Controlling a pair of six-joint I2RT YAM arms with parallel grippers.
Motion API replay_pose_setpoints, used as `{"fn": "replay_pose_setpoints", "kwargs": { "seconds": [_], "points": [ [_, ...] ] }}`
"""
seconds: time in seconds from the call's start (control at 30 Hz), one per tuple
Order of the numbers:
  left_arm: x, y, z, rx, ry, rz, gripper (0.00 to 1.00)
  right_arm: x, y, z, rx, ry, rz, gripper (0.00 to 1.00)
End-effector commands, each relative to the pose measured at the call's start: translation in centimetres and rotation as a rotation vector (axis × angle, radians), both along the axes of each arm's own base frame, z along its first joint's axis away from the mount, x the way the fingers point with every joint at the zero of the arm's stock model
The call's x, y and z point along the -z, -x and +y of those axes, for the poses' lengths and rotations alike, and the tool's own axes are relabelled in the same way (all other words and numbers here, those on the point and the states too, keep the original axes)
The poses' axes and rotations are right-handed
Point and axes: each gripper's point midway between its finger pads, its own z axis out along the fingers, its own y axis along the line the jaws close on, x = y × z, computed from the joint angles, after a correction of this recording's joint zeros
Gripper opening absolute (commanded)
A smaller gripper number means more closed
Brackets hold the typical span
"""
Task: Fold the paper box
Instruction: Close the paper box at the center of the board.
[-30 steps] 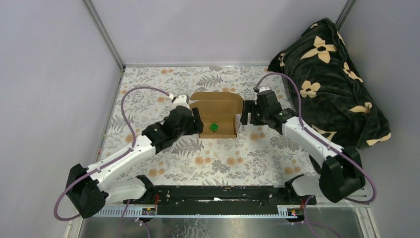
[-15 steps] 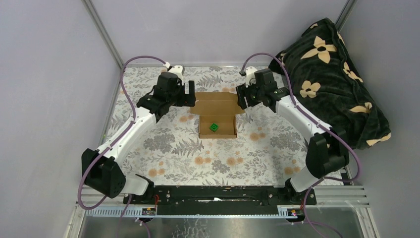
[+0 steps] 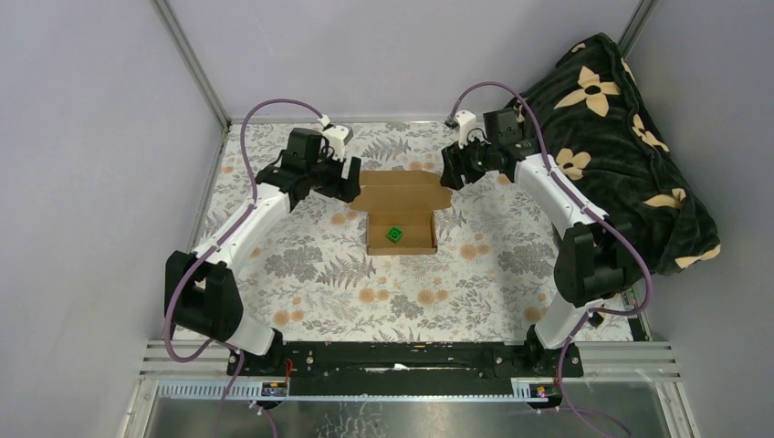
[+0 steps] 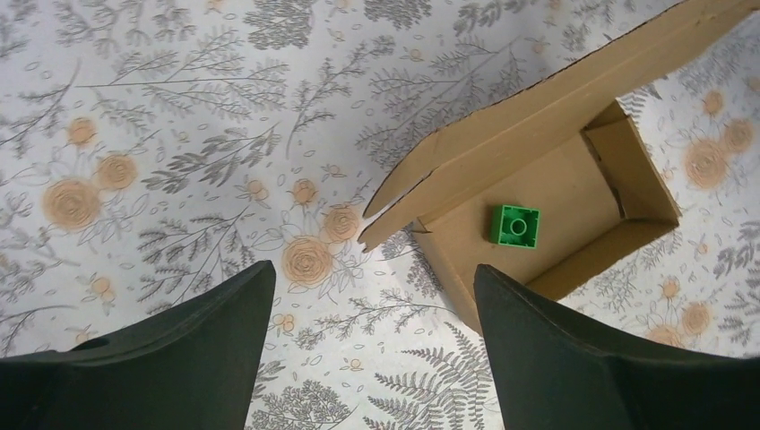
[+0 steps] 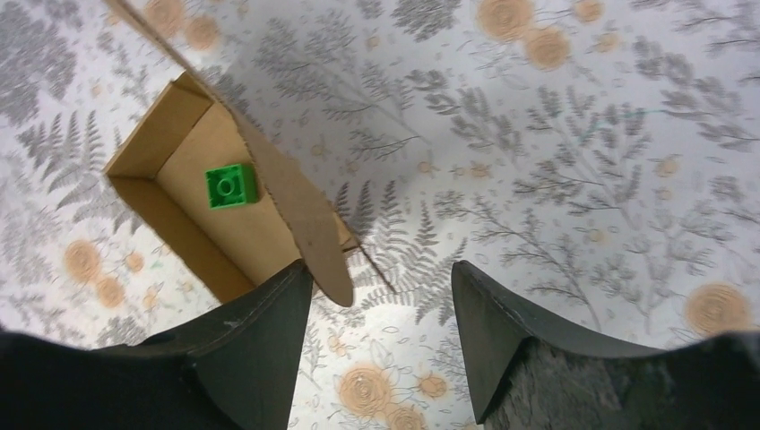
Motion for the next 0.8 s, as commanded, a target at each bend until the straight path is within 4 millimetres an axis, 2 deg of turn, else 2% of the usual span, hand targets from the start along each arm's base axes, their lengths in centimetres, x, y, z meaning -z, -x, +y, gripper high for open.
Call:
{"fn": "replay_pose_setpoints", "kwargs": {
  "seconds": [0.0,0.13,0.5,0.77],
  "points": [
    [-1.0,0.0,-1.2,0.118,0.027,-0.041,0.87,-0.7,1.6,1.9,-0.129,-0.075,0.037,0.65],
    [-0.6,0.2,-1.3,0.127,0.029,-0.03,0.87,-0.6,2.2,2.2,-0.152,-0.094,0.048,0.64],
    [1.0,-0.4,-1.0,0.11,-0.006,0.0,0.82,0.8,1.6,2.3,-0.134,-0.082,0.074,0.55],
    [2.0,-1.3,-0.5,0.077,-0.041,0.003,0.76,1.2,1.4,2.8,-0.135,-0.108,0.096,0.49]
  ]
}}
